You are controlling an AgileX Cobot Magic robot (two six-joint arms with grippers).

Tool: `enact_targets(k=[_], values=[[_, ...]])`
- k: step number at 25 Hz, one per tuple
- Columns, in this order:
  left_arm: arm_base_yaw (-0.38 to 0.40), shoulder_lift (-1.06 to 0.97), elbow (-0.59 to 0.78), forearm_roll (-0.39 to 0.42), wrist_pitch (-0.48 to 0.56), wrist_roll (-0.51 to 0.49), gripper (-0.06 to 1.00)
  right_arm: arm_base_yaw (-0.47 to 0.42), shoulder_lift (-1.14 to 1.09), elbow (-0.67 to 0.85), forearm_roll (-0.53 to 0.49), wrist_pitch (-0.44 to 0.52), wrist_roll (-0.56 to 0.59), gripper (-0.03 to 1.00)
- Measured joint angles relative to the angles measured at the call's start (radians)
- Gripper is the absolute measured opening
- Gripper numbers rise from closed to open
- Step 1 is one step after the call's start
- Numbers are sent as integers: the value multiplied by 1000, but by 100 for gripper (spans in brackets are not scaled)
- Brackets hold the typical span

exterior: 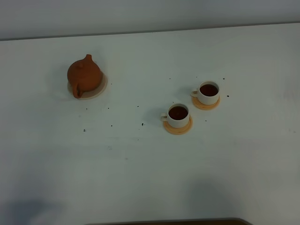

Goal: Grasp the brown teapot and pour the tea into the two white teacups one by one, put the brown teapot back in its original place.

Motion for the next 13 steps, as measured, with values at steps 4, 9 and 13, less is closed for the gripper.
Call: enact_targets(k=[4,9,13], values=[[0,0,0,0,0,0,36,0,0,0,0,0,0,24],[0,0,0,0,0,0,36,0,0,0,0,0,0,24],[0,0,0,0,0,1,36,0,0,0,0,0,0,24]])
